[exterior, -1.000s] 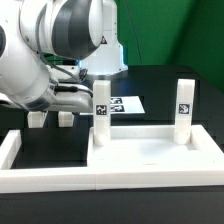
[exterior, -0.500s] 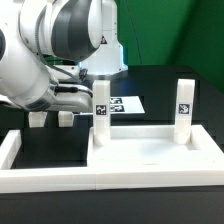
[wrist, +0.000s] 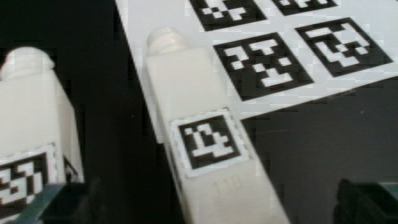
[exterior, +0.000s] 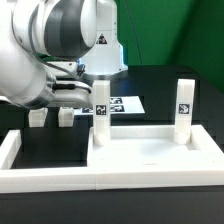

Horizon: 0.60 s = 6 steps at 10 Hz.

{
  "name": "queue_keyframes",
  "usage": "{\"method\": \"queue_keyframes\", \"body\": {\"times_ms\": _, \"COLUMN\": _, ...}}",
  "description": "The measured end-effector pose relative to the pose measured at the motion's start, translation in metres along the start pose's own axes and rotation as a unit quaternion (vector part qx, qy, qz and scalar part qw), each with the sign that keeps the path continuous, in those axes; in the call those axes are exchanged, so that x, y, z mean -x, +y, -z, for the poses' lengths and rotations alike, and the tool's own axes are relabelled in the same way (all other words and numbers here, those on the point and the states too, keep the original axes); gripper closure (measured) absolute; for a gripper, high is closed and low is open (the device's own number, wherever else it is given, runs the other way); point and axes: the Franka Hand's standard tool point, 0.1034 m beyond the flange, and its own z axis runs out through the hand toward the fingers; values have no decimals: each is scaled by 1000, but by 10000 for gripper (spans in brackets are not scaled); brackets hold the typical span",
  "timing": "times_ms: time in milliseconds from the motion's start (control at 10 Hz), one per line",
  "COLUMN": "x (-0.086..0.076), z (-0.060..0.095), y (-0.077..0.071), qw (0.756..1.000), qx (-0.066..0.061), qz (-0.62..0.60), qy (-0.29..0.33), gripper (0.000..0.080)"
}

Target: Assemble desk

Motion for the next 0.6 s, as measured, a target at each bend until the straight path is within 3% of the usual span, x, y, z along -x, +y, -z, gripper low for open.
{"method": "queue_keyframes", "body": {"times_ms": 600, "x": -7, "z": -4, "y": 0, "qw": 1000, "qx": 5, "qz": 0, "qy": 5, "gripper": 151}}
